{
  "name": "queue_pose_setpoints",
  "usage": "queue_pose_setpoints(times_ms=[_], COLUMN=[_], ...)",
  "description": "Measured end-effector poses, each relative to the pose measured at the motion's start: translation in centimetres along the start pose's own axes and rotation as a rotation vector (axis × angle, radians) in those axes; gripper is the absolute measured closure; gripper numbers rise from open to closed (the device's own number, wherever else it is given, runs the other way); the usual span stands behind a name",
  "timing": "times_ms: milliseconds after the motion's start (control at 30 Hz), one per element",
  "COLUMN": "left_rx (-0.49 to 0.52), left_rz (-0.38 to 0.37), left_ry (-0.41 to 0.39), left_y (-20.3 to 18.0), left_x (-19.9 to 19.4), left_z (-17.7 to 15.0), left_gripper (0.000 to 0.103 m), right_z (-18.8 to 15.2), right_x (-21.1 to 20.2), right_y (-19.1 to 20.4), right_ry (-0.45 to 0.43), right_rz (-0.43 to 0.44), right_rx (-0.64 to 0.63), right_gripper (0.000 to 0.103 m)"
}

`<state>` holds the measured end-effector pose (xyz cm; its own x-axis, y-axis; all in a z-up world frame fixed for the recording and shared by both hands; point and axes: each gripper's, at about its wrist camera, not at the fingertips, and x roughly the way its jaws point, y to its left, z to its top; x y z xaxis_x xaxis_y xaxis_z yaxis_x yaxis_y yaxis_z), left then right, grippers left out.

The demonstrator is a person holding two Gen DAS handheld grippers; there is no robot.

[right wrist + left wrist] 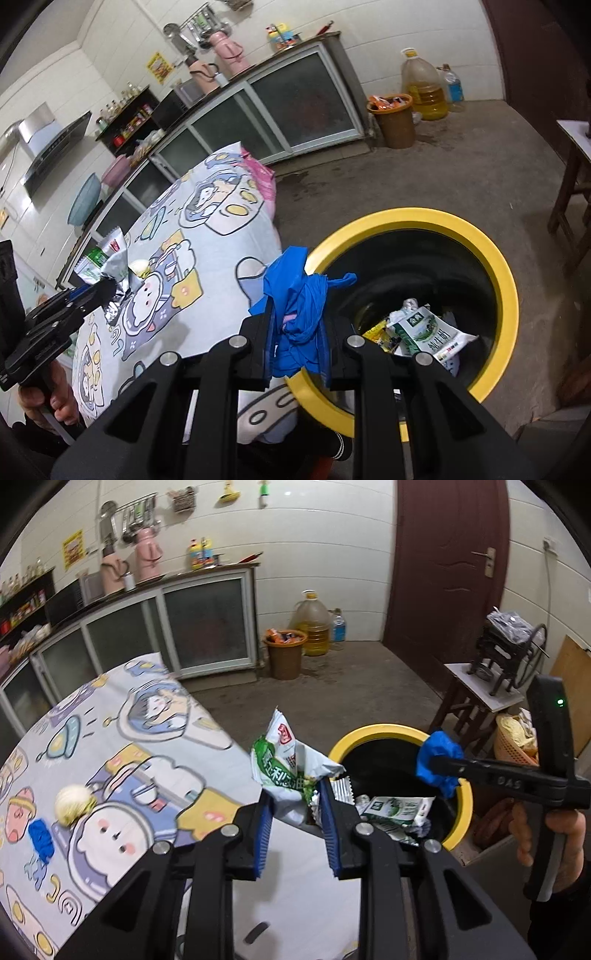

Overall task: Collect trash
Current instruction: 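Carry the snack wrapper and blue glove over the yellow bin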

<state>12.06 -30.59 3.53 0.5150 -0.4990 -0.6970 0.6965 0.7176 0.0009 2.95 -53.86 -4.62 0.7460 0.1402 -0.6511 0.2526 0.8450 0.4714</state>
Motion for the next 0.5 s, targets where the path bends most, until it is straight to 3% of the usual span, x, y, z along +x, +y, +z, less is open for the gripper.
queue_pose_setpoints(times_ms=[500], left_rx=[0.093], left_rz=[-0.066], left_ry=[-0.006], left_y=[-5.3], left_x=[3.1], left_z=[2.1], left_gripper=[0.08], right_z=[0.1], right_x=[0.6], right_y=[-4.7], right_ry=[-0.013], right_rz=[-0.092], right_rx=[0.075], right_gripper=[0.084])
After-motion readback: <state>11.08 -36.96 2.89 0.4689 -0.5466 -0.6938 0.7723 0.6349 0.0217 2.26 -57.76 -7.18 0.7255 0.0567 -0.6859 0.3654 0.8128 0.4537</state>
